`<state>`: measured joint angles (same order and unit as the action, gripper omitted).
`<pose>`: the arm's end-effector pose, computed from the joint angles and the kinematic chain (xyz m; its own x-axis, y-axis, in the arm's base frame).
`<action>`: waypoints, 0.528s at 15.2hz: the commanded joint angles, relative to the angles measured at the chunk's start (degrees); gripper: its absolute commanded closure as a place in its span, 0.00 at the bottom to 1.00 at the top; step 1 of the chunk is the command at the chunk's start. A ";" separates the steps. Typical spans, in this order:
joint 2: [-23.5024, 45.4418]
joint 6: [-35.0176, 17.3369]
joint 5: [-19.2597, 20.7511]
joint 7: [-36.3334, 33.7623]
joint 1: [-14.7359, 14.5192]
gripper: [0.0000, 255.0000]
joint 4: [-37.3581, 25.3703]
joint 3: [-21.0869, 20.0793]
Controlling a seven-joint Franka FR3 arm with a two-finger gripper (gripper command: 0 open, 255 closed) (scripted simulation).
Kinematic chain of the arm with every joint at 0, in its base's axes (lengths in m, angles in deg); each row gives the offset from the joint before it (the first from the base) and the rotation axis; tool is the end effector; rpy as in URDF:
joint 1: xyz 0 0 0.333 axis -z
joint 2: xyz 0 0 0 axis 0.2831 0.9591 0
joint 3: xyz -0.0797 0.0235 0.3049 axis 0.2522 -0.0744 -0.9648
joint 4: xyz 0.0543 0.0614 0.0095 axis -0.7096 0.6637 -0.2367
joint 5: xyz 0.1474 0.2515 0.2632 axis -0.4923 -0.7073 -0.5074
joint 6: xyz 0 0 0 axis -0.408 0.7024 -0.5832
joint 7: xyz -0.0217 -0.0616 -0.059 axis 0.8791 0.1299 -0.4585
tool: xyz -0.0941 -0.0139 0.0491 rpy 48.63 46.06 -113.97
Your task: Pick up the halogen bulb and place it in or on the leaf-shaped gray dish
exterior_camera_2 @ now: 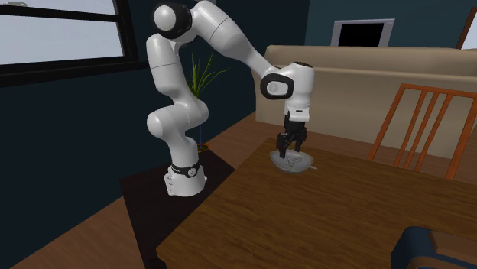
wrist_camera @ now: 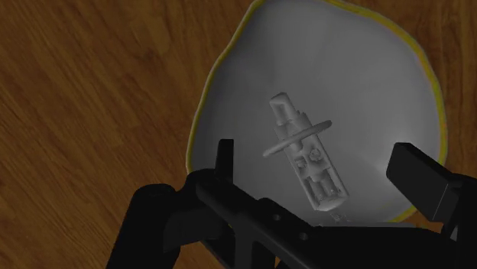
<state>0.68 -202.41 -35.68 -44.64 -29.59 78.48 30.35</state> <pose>0.2997 0.3222 0.3553 0.9999 0.0105 -0.0091 0.0108 -0.9993 0.0362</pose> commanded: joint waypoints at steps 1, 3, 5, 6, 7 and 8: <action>-1.34 2.23 -0.49 0.45 -0.20 0.00 -1.00 0.45; -3.65 6.61 -1.15 1.14 -0.50 0.00 -3.24 1.33; -4.43 8.31 -1.30 1.33 -0.59 0.00 -4.20 1.68; -4.44 8.31 -1.31 1.34 -0.60 0.00 -4.20 1.69; -4.43 8.31 -1.30 1.33 -0.59 0.00 -4.20 1.69; -4.43 8.31 -1.30 1.33 -0.59 0.00 -4.20 1.68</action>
<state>-3.70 -194.25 -36.98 -43.32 -30.18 74.35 32.00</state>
